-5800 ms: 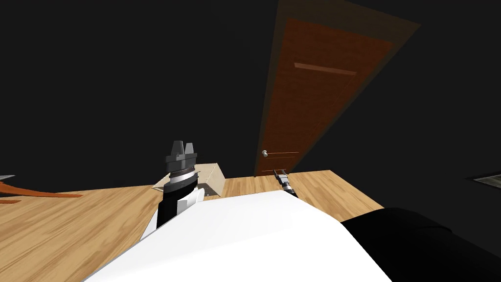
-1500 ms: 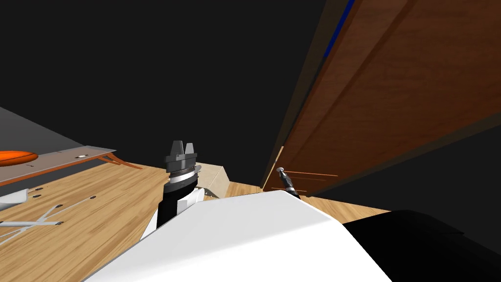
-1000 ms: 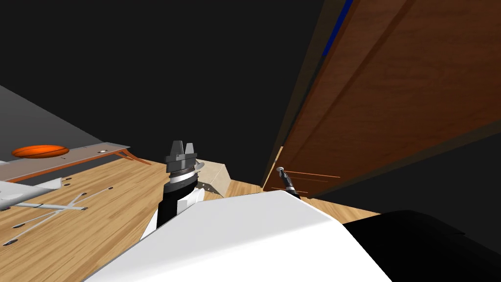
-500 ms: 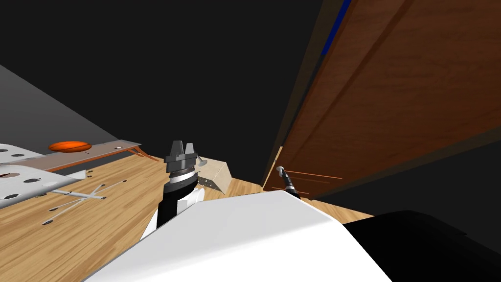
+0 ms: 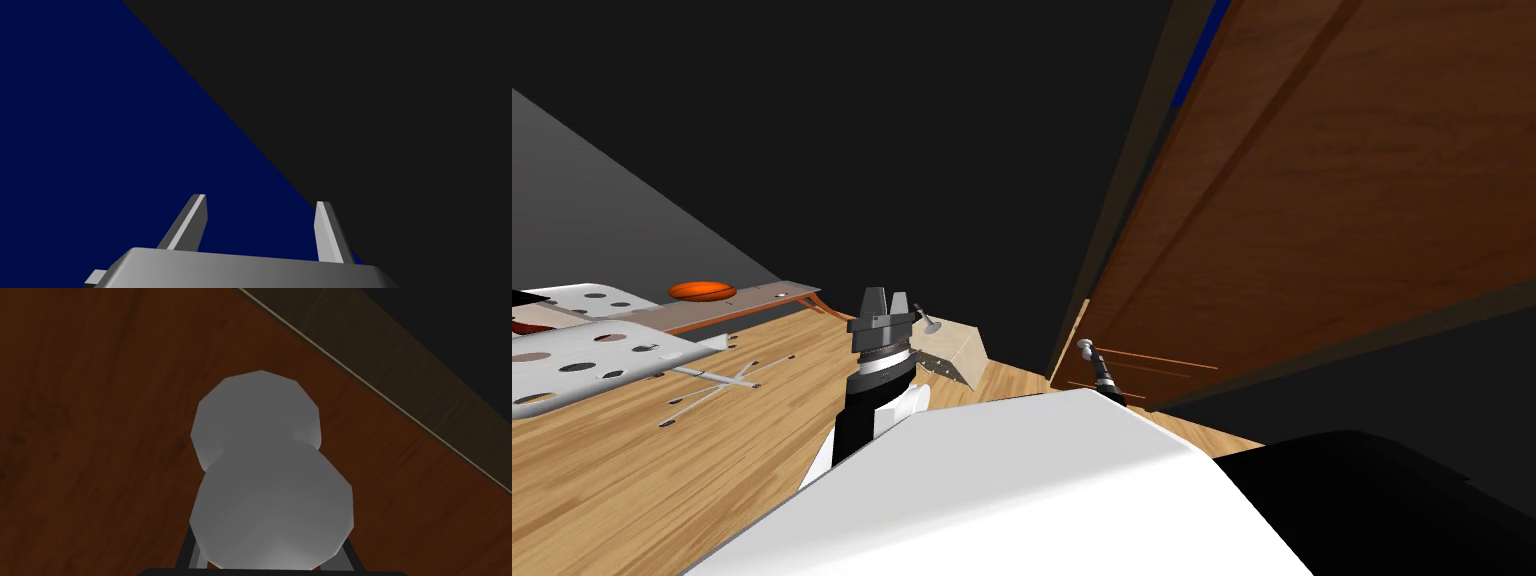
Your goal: Pull the door open
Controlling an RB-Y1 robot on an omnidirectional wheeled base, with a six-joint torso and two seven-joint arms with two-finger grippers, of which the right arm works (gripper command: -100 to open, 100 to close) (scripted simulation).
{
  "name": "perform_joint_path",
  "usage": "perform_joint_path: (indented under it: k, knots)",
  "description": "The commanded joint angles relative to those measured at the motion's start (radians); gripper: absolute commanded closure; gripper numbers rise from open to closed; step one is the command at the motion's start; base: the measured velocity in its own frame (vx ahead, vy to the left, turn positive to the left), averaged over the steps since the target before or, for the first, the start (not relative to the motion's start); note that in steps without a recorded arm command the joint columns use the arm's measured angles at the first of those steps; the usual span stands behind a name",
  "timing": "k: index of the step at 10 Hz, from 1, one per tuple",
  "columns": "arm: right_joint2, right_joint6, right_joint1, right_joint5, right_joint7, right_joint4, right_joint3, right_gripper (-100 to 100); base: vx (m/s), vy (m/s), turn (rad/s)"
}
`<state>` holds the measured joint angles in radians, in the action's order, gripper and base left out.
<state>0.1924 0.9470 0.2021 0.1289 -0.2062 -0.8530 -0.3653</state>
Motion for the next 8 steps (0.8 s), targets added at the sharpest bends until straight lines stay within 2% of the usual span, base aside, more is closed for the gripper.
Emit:
perform_joint_path:
  k: [1, 2, 3, 4, 5, 7, 8]
  knots:
    - [-0.008, 0.004, -0.007, -0.011, 0.037, 0.007, 0.015, 100, -0.052, -0.02, 0.055]
    - [-0.004, 0.001, -0.012, -0.036, 0.072, 0.01, 0.023, 100, -0.046, -0.02, 0.073]
    - [-0.004, 0.001, -0.012, -0.036, 0.079, 0.01, 0.023, 100, -0.039, -0.012, 0.056]
    - [-0.001, -0.002, -0.016, -0.061, 0.118, 0.014, 0.032, 100, -0.05, -0.015, 0.079]
    - [-0.001, -0.002, -0.016, -0.061, 0.121, 0.014, 0.032, 100, -0.039, -0.013, 0.03]
    - [0.007, -0.007, -0.024, -0.11, 0.187, 0.022, 0.049, 100, -0.061, -0.019, 0.106]
    - [0.007, -0.007, -0.024, -0.11, 0.204, 0.022, 0.049, 100, -0.056, -0.014, 0.067]
